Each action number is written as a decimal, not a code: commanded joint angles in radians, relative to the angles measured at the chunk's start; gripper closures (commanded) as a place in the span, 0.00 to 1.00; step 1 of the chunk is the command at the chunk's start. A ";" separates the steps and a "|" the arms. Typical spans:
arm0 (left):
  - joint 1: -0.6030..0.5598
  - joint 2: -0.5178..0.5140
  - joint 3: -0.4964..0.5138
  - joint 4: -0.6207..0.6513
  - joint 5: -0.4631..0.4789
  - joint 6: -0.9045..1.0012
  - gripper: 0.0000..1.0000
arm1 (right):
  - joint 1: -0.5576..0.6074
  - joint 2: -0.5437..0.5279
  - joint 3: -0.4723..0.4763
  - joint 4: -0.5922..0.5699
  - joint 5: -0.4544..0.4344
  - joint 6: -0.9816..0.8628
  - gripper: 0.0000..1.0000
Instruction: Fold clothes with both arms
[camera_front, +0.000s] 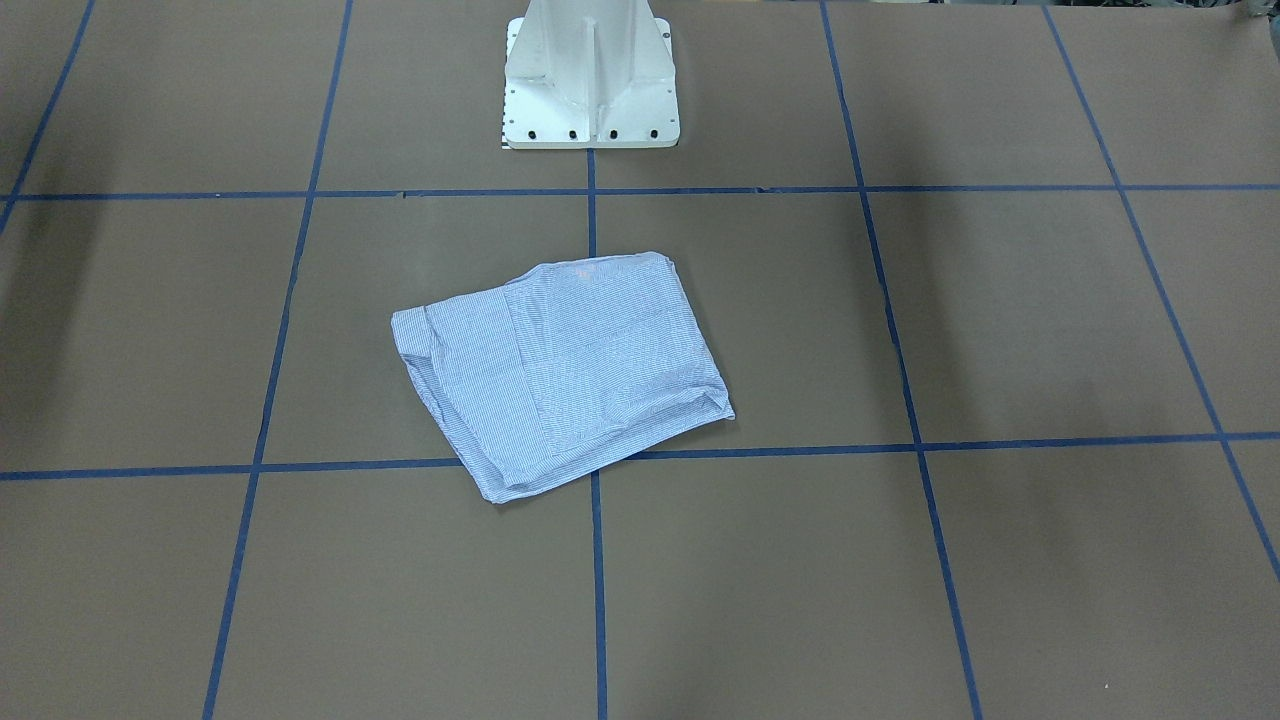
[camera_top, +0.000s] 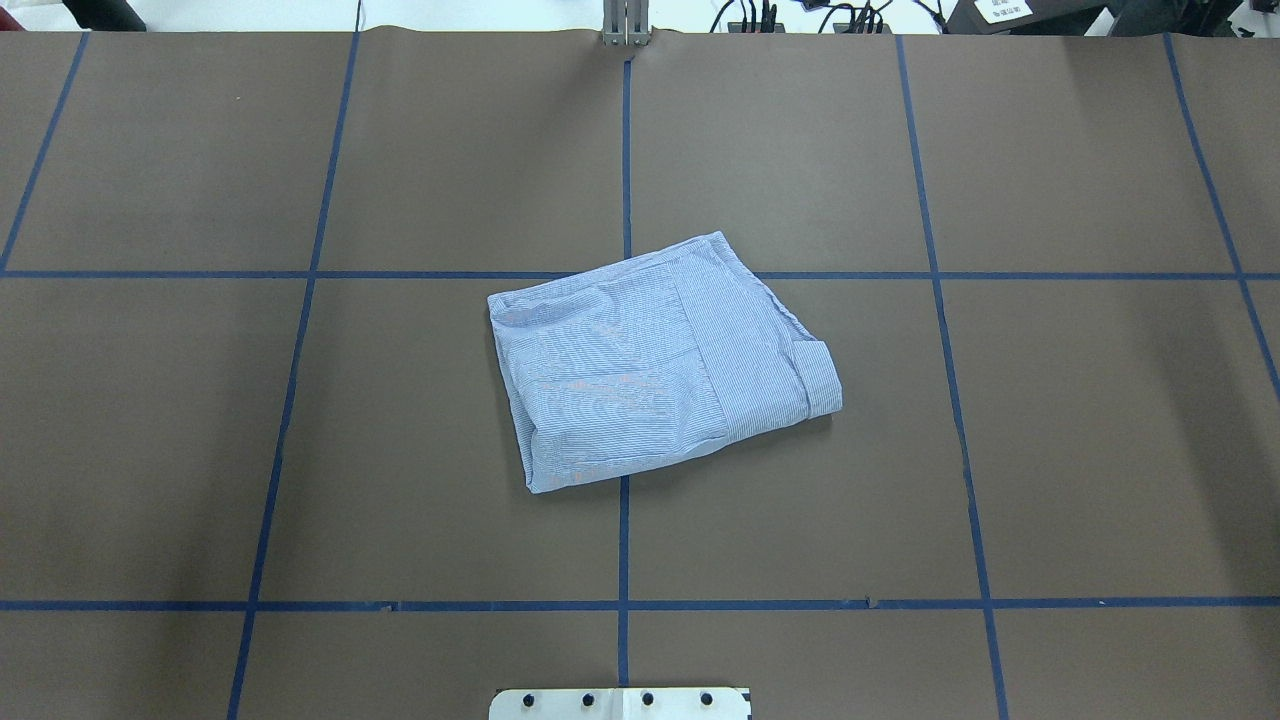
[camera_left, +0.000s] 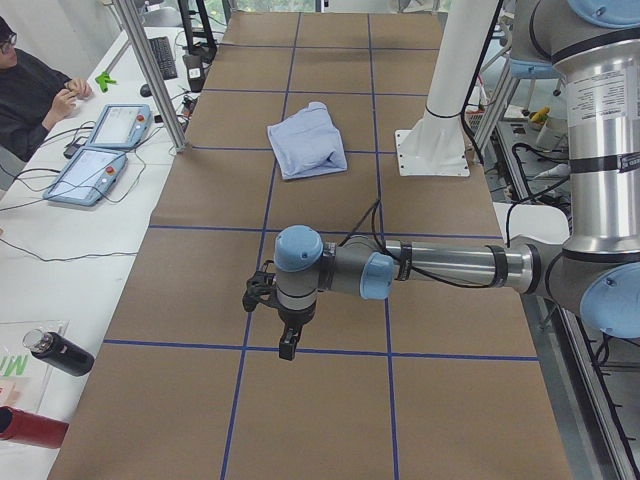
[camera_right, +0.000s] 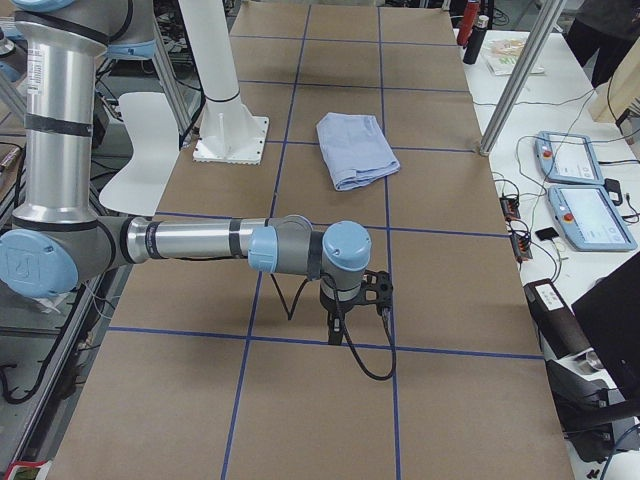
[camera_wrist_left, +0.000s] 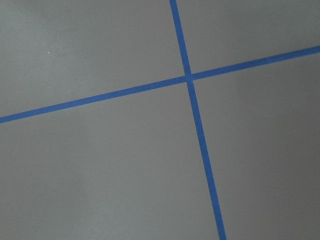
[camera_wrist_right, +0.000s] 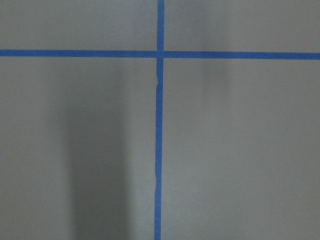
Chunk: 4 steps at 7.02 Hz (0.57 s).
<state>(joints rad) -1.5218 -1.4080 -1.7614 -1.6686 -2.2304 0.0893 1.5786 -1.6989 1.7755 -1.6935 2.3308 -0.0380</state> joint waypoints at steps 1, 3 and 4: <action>-0.003 -0.008 -0.001 0.080 0.000 0.010 0.01 | 0.000 -0.004 -0.002 0.000 0.001 0.007 0.00; -0.006 0.000 -0.006 0.104 -0.003 0.027 0.01 | -0.002 -0.001 -0.002 0.001 -0.001 0.027 0.00; -0.012 0.003 -0.006 0.115 -0.005 0.083 0.01 | -0.003 -0.001 -0.004 0.001 -0.001 0.027 0.00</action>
<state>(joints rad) -1.5286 -1.4093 -1.7662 -1.5674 -2.2332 0.1250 1.5769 -1.7003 1.7732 -1.6922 2.3307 -0.0139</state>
